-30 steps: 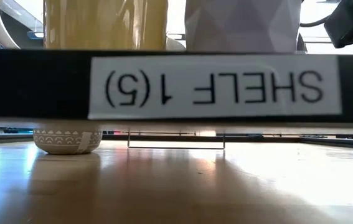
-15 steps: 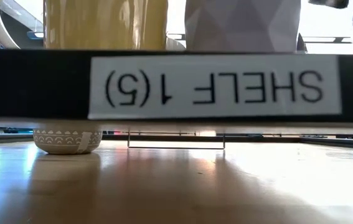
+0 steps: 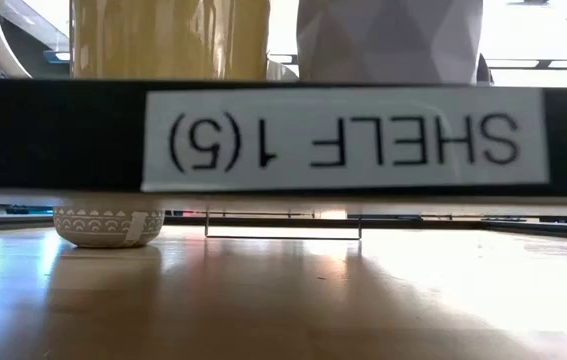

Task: Place coffee mugs
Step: Put the blue patterned mug on the shelf

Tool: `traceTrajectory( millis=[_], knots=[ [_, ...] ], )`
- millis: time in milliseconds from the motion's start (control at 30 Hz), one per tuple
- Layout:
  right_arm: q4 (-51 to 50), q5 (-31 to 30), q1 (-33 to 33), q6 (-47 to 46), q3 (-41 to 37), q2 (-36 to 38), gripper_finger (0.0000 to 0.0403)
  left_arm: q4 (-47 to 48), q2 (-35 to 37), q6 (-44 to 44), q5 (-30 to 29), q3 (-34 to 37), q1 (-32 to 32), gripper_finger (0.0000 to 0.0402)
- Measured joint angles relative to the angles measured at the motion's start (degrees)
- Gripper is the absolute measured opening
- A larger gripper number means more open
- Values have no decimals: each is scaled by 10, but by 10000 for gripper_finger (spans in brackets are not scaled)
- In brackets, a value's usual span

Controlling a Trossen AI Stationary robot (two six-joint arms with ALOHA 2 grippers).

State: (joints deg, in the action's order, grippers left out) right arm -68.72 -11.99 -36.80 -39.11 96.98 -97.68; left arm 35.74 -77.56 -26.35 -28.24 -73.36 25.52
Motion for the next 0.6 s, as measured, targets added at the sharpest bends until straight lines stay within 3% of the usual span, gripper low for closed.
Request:
traceTrajectory(
  millis=[267,600],
  knots=[
    [-83,-25,0,1,138,-79,0,2,0,0,14,0,1,154],
    [-60,12,-13,-12,180,-132,0,2,0,0,27,0,1,154]
  ],
)
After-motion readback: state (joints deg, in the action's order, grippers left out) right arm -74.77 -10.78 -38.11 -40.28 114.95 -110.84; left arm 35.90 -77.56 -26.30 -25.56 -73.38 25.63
